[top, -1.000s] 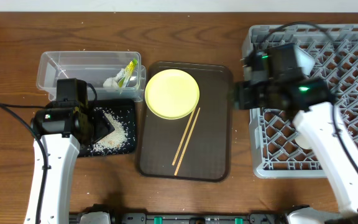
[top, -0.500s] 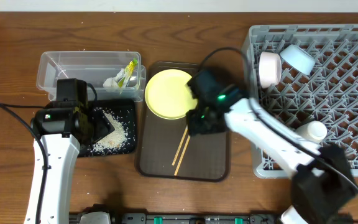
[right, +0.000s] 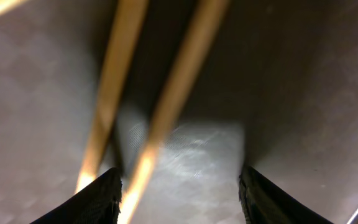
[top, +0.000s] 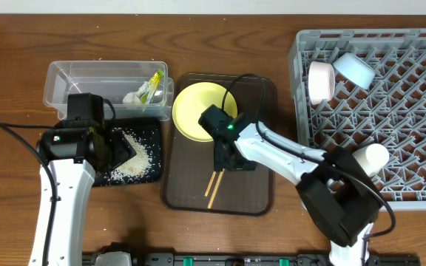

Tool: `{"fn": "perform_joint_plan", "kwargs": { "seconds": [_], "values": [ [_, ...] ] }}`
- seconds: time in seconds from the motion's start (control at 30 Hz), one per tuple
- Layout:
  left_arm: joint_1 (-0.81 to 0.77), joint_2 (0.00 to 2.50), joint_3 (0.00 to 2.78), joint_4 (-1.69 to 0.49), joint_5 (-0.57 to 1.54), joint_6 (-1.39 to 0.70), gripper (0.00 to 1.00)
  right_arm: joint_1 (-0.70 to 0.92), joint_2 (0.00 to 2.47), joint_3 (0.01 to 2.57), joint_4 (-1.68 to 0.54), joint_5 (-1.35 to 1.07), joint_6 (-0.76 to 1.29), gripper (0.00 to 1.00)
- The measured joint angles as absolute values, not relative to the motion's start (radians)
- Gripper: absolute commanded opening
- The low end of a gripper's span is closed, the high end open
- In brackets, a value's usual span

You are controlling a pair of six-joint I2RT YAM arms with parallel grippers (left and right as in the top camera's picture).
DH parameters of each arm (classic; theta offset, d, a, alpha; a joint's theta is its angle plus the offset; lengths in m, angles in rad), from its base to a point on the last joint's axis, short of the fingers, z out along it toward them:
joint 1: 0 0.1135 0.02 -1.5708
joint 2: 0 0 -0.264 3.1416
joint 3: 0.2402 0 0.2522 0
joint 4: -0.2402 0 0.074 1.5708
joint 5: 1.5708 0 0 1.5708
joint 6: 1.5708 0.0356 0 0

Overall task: Sort waste into correct bins and load items into the dishwasher rack
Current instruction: 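Move the right gripper down to the wooden chopsticks on the tray, then pinch one chopstick with the right gripper and lift it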

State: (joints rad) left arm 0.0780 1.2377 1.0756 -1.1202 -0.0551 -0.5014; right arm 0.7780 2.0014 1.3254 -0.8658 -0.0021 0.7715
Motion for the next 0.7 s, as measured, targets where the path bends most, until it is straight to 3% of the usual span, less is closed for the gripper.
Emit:
{"fn": "perform_joint_plan", "kwargs": {
  "seconds": [0.23, 0.43, 0.7],
  "values": [
    [0.078, 1.238, 1.076, -1.121, -0.055, -0.501, 0.86, 0.778, 2.006, 1.325, -0.866, 0.019, 0.781, 0.57],
    [0.078, 1.238, 1.076, -1.120, -0.055, -0.501, 0.86, 0.778, 2.006, 1.325, -0.873, 0.024, 0.788, 0.29],
    [0.078, 1.238, 1.076, -1.125, -0.055, -0.501, 0.86, 0.778, 2.006, 1.325, -0.885, 0.028, 0.804, 0.09]
  ]
}}
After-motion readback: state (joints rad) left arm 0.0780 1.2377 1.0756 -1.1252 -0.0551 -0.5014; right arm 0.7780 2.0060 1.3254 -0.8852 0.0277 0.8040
